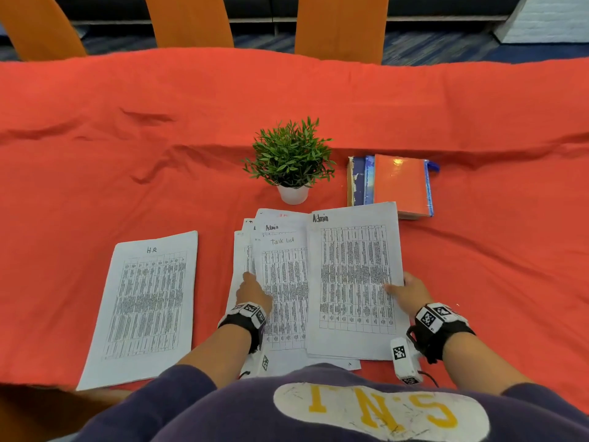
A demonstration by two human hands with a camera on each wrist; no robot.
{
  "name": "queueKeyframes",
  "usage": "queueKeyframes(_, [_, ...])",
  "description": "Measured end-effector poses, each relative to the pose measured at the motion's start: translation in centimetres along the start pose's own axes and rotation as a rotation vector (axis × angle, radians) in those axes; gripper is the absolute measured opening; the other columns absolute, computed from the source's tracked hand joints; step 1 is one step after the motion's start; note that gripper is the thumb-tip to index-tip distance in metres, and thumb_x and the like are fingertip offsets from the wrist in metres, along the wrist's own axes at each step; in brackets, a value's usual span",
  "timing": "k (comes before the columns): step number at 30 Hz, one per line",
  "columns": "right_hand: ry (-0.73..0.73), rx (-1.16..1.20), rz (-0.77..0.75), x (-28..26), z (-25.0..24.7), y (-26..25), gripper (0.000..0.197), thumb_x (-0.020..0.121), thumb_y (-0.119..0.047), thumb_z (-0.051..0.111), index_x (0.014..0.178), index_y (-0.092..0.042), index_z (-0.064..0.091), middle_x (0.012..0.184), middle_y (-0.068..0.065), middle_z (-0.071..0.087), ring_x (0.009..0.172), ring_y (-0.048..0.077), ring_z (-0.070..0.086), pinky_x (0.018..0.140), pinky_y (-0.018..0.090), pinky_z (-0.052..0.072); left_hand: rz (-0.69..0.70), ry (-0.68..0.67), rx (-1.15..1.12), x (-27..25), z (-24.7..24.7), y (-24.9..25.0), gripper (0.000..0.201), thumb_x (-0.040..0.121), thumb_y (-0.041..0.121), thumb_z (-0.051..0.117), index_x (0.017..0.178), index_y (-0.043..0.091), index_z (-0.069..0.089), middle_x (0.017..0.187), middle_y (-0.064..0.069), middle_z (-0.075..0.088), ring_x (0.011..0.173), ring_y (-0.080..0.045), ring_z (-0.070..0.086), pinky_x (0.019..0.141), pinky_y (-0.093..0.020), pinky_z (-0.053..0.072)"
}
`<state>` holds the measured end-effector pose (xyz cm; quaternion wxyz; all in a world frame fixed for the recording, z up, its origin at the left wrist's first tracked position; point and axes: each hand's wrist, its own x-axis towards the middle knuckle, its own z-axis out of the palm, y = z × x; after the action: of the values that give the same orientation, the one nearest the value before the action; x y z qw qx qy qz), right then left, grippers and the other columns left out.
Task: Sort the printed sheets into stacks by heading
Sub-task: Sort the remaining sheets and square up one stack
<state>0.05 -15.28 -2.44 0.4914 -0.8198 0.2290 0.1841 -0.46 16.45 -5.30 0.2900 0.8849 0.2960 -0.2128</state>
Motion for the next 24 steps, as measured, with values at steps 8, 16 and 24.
queueKeyframes(8, [0.007,-0.007,0.007,-0.2,-0.1,0.0,0.03,0.09,-0.008,0.059,0.119,-0.004,0.058,0.1,0.008,0.063,0.089,0.024,0.06,0.078,0.03,0.044,0.243,0.129,-0.131,-0.9,0.4,0.7,0.016,0.089,0.01,0.056,0.075,0.015,0.051,0.081,-0.004,0.063,0.069,-0.023,0.059,0.067,-0.039,0.056])
queueKeyframes(16, [-0.007,0.007,0.026,-0.1,-0.4,0.4,0.032,0.089,-0.009,0.061,0.121,-0.006,0.058,0.106,0.01,0.066,0.093,0.025,0.062,0.084,0.034,0.048,0.117,0.115,-0.141,-0.3,-1.0,1.6,0.038,0.087,0.025,0.066,0.115,0.002,0.055,0.133,-0.016,0.037,0.107,-0.029,0.05,0.095,-0.032,0.042])
queueKeyframes(24, [-0.009,0.054,0.025,-0.5,0.0,0.5,0.032,0.09,-0.003,0.057,0.122,-0.005,0.055,0.106,0.008,0.063,0.092,0.024,0.061,0.082,0.032,0.047,0.064,-0.025,-0.396,-0.6,-1.3,2.9,0.059,0.088,0.011,0.063,0.139,0.006,0.034,0.143,-0.017,0.042,0.123,-0.032,0.05,0.099,-0.034,0.043])
